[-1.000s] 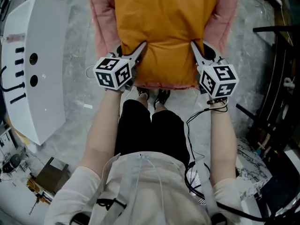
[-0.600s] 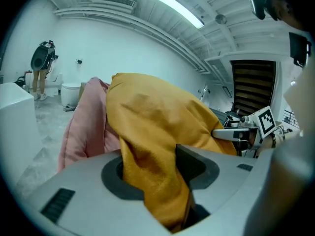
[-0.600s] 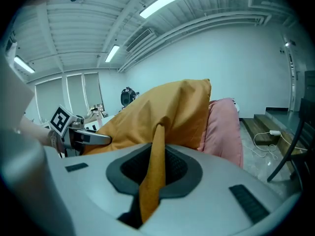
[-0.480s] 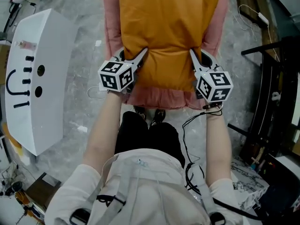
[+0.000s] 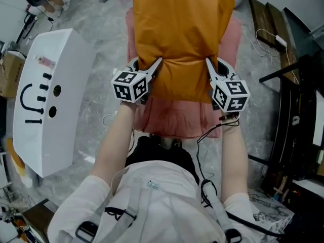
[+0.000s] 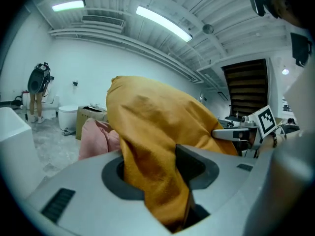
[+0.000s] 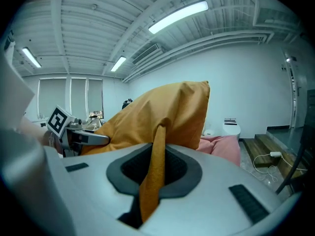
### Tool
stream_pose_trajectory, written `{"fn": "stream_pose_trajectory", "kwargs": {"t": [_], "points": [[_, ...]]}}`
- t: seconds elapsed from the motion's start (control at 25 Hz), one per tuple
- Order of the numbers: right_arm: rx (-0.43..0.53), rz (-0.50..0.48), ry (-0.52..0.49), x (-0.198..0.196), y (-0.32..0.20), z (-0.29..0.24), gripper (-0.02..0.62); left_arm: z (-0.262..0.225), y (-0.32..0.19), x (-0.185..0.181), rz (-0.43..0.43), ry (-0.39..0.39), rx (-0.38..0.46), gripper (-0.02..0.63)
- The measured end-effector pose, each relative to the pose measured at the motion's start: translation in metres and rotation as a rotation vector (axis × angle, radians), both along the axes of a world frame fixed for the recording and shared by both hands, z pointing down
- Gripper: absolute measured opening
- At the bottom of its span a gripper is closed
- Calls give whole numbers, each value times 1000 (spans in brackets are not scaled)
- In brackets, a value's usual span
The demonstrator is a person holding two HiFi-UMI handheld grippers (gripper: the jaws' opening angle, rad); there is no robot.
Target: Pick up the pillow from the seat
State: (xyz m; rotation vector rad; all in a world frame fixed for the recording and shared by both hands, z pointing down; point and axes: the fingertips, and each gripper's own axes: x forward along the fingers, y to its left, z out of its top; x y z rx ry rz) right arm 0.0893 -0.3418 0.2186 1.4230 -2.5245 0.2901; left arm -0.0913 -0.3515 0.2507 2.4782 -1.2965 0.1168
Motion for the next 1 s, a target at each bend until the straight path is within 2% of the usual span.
{"fn": "stream_pose_trajectory", "kwargs": {"t": [0.28, 0.52, 0.72, 1.0], "points": [[123, 1, -12, 6, -23, -67, 51, -74, -21, 6, -27, -13, 139, 196], [219, 10, 7, 5, -30, -117, 51, -119, -27, 5, -43, 14, 230, 196], [282, 18, 10, 11, -30, -157, 52, -160, -31, 10, -29, 38, 283, 196], [386, 45, -10, 23, -25, -213, 51, -223, -31, 20, -18, 24, 431, 196]]}}
